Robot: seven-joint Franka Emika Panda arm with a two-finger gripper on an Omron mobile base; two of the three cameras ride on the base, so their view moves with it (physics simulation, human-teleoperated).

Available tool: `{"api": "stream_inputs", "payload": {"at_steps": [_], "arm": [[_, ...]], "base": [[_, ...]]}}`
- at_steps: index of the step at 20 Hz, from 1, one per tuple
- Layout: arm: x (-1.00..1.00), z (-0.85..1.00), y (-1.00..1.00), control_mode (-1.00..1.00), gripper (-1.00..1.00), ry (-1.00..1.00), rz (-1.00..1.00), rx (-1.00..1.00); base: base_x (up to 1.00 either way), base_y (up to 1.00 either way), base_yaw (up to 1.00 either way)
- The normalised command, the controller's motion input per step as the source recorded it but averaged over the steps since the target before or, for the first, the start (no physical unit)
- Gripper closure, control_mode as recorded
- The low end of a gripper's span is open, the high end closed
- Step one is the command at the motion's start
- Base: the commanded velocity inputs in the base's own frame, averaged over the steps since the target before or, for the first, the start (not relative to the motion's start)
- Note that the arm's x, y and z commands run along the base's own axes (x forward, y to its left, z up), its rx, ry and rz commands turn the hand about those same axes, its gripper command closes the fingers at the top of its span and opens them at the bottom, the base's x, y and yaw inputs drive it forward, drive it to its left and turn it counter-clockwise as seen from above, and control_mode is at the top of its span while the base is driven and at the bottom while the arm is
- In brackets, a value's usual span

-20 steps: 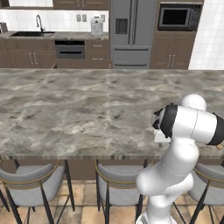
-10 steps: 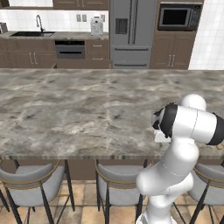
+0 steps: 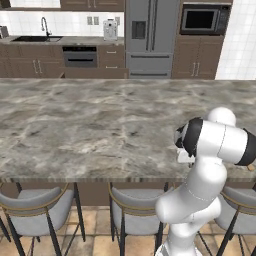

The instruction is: Pick up the metallic utensils from the counter and place them in the open drawer. Make sure not to pick up any wooden utensils.

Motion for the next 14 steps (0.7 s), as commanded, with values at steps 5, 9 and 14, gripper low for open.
{"api": "stream_inputs", "payload": {"at_steps": [5, 9, 14], "arm": [[-0.1, 0.02, 0.0, -1.0, 1.0, 0.0, 0.0, 0.0], [-0.61, 0.56, 0.14, -1.0, 1.0, 0.0, 0.0, 0.0], [-0.8, 0.98, 0.03, -1.0, 1.0, -0.01, 0.0, 0.0]], "base": [[0.0, 0.0, 0.0], [0.0, 0.0, 0.0], [0.0, 0.0, 0.0]]}}
